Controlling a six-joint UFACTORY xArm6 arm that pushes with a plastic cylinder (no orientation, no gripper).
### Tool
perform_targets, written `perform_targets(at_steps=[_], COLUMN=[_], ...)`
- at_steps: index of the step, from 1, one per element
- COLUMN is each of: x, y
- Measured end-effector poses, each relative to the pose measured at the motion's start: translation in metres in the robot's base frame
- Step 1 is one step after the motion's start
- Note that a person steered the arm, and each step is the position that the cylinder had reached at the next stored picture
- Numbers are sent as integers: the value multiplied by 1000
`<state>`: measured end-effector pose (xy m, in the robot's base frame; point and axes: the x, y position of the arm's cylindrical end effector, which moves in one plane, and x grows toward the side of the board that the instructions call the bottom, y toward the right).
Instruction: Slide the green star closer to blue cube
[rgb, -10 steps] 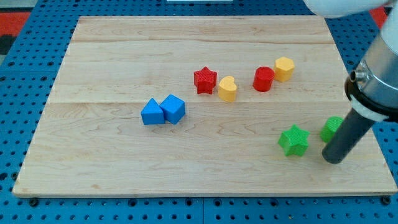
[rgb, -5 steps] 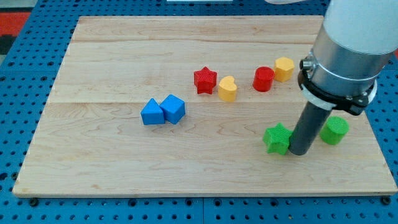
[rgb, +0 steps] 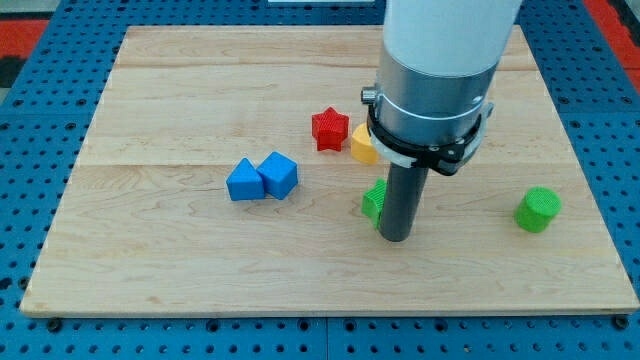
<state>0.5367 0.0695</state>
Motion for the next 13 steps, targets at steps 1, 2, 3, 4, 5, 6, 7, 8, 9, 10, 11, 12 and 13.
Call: perform_targets(at_steps=[1,2,3,4,5,6,7,8,9,10,11,12,13], x=[-1,-1,-6,-24,-35,-38,-38,-43,-53,-64,-66,-66,-66], y=[-4,-1,-1,-1,1,14,37,48,48,47,34,22,11])
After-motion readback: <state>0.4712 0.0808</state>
